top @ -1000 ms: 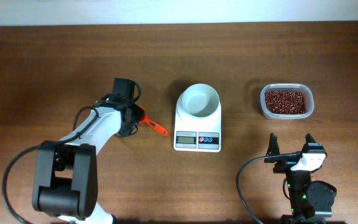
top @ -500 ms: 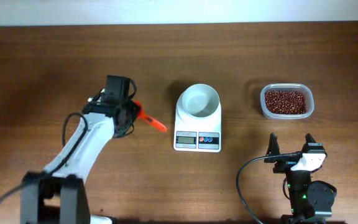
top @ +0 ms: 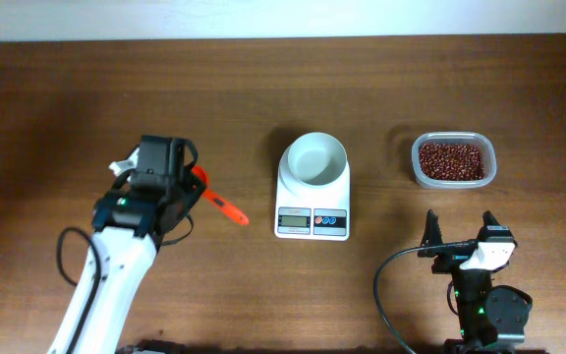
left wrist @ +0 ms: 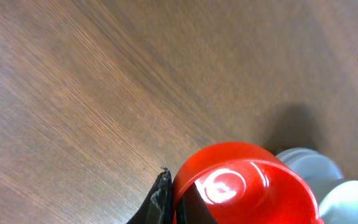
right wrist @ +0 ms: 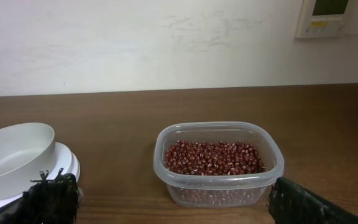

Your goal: Scoop and weigh 50g on scale

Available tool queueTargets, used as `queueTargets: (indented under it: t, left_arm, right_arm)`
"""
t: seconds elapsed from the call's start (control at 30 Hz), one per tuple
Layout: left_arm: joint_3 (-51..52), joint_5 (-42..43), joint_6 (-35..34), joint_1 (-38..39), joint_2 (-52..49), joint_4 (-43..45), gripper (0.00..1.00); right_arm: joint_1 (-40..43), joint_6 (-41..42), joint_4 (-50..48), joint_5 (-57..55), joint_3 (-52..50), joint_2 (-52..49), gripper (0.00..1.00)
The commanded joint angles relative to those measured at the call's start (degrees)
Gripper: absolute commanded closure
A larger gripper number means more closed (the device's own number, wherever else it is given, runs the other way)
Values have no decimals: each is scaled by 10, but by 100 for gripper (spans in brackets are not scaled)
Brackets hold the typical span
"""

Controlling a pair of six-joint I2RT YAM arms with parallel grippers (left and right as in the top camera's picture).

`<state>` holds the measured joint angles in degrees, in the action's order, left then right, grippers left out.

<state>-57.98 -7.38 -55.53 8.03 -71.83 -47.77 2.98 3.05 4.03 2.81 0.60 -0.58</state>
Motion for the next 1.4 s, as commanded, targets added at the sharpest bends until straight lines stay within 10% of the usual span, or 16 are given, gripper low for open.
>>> queueTargets:
  t: [0.0, 0.9, 1.23, 1.37]
  left_arm:
    - [-3, -45, -49, 1, 34, -27, 100]
    - [-2, -3, -159, 1, 34, -160, 100]
    - [-2, 16, -188, 1, 33, -166, 100]
    - [-2, 23, -188, 2, 33, -173, 100]
  right_arm:
    - [-3, 2, 3, -1, -3, 4, 1]
    - [-3, 4, 2, 4, -3, 4, 1]
    - [-3, 525, -12, 516, -3, 4, 1]
    - [-3, 595, -13, 607, -3, 4, 1]
